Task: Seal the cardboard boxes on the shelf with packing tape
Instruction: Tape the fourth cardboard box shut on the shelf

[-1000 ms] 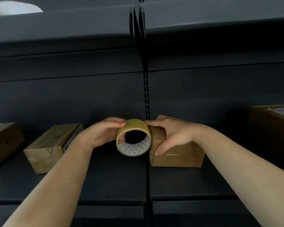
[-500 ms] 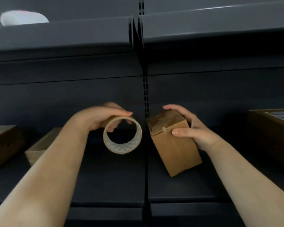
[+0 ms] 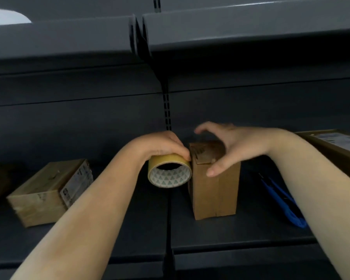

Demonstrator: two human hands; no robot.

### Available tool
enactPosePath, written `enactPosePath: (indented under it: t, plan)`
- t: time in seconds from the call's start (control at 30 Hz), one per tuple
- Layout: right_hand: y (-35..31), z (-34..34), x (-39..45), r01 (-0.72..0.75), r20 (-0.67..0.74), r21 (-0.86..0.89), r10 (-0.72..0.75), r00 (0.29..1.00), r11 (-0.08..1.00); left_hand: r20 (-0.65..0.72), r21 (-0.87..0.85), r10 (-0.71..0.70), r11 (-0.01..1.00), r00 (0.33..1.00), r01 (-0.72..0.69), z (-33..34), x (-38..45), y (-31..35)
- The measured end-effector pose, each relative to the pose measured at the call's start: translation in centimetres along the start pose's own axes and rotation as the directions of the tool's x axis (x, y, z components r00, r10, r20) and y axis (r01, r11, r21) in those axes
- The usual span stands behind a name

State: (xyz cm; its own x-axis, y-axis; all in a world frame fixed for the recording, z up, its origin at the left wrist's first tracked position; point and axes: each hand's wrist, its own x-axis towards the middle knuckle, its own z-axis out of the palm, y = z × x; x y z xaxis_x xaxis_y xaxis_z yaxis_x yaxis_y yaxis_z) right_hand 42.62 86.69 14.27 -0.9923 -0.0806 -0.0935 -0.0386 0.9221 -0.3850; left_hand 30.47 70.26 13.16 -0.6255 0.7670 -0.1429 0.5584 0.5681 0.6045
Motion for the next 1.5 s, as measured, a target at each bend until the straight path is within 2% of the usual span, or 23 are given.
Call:
enactPosePath:
  t: [0.13, 0.23, 0.27, 0.33, 0.37, 0.4, 0.43, 0.5, 0.57, 0.6, 0.67, 0.77, 0.8, 0.83, 0.9, 0.97, 1.07, 1.17, 1.23, 1.27, 1.33, 1.4, 1.5]
  plan:
    - [-2.7, 1.1, 3.4, 0.000, 0.127, -0.206, 0.027, 0.991, 0.979, -0.030, 0.008, 0.009, 1.000, 1.000, -0.008, 0.2, 0.1, -0.1]
    - [-2.0, 1.5, 3.5, 0.019, 0.098, -0.157, -0.004, 0.995, 0.987, 0.060, -0.165, 0.063, 0.985, 0.996, -0.052, -0.2, -1.1, -2.3]
    - [-1.5, 1.3, 3.1, 0.035, 0.083, -0.118, -0.026, 0.996, 0.992, 0.117, -0.289, 0.129, 0.953, 0.985, -0.091, -0.3, -1.8, -3.4]
    - [-0.7, 1.0, 2.5, 0.061, 0.052, -0.044, -0.059, 0.997, 0.997, 0.172, -0.583, 0.319, 0.795, 0.932, -0.165, -0.6, -2.8, -5.5]
    - [-0.5, 1.0, 2.4, 0.071, 0.040, -0.017, -0.070, 0.997, 0.997, 0.170, -0.659, 0.380, 0.730, 0.909, -0.182, -0.9, -3.1, -6.2]
    - [-0.4, 1.0, 2.4, 0.083, 0.034, 0.002, -0.083, 0.996, 0.997, 0.166, -0.673, 0.402, 0.713, 0.900, -0.194, -1.2, -3.2, -6.5]
    - [-0.2, 1.1, 2.3, 0.100, 0.028, 0.029, -0.100, 0.995, 0.995, 0.160, -0.652, 0.384, 0.733, 0.909, -0.195, -1.6, -3.3, -6.4]
    - [0.3, 1.1, 1.9, 0.134, -0.032, 0.153, -0.131, 0.991, 0.979, 0.101, -0.509, 0.253, 0.844, 0.962, -0.169, -2.3, -3.3, -5.7]
    - [1.6, 1.1, 1.3, 0.164, -0.136, 0.289, -0.129, 0.982, 0.943, -0.052, -0.240, 0.038, 0.969, 0.998, -0.050, -2.8, -3.0, -5.6]
    - [2.3, 1.3, 0.9, 0.178, -0.170, 0.336, -0.126, 0.977, 0.925, -0.097, -0.173, -0.035, 0.985, 0.995, 0.018, -3.0, -3.1, -5.9]
    - [3.5, 2.1, 0.6, 0.219, -0.204, 0.417, -0.145, 0.968, 0.882, -0.042, -0.224, -0.019, 0.975, 0.999, 0.009, -3.0, -3.5, -6.8]
    - [4.7, 3.6, 0.6, 0.281, -0.279, 0.495, -0.156, 0.948, 0.822, 0.003, -0.568, 0.177, 0.810, 0.984, -0.145, -3.6, -4.3, -8.0]
    - [5.0, 3.8, 0.6, 0.294, -0.294, 0.510, -0.158, 0.943, 0.808, 0.016, -0.589, 0.205, 0.793, 0.979, -0.156, -4.0, -4.2, -8.3]
    - [5.3, 3.9, 0.6, 0.303, -0.299, 0.522, -0.162, 0.940, 0.797, 0.035, -0.526, 0.167, 0.842, 0.985, -0.124, -4.2, -4.0, -8.3]
    - [5.9, 4.4, 0.6, 0.305, -0.306, 0.554, -0.151, 0.940, 0.774, 0.076, -0.211, -0.003, 0.977, 0.997, 0.019, -3.9, -3.4, -8.3]
    - [6.7, 5.0, 0.5, 0.310, -0.332, 0.583, -0.129, 0.935, 0.751, 0.089, -0.006, -0.126, 0.992, 0.988, 0.127, -3.2, -2.8, -8.3]
    - [7.7, 5.8, 0.2, 0.281, -0.294, 0.613, -0.116, 0.949, 0.738, 0.090, 0.046, -0.185, 0.982, 0.979, 0.182, -2.1, -1.6, -8.7]
    - [8.4, 6.7, -0.2, 0.155, -0.152, 0.611, -0.078, 0.985, 0.776, 0.104, 0.110, -0.228, 0.970, 0.968, 0.216, -0.9, -0.6, -8.3]
    - [8.2, 6.4, -0.6, 0.052, -0.054, 0.552, -0.027, 0.998, 0.832, 0.109, 0.184, -0.251, 0.956, 0.962, 0.228, -0.2, 0.1, -7.7]
    - [7.8, 5.7, -0.6, -0.013, -0.006, 0.456, 0.017, 1.000, 0.890, 0.108, 0.227, -0.259, 0.946, 0.960, 0.230, 0.1, 0.5, -7.3]
    - [6.4, 3.9, -0.4, -0.147, 0.091, 0.112, 0.137, 0.986, 0.983, 0.101, 0.300, -0.269, 0.926, 0.958, 0.228, 0.8, 1.0, -6.4]
    - [3.9, 2.4, 0.4, -0.184, 0.131, -0.228, 0.217, 0.967, 0.956, 0.118, 0.327, -0.279, 0.917, 0.953, 0.228, 1.2, 1.2, -5.5]
    - [-0.6, 2.8, 2.8, -0.096, 0.140, -0.528, 0.199, 0.970, 0.844, 0.142, 0.363, -0.305, 0.901, 0.942, 0.237, 1.7, 1.5, -4.6]
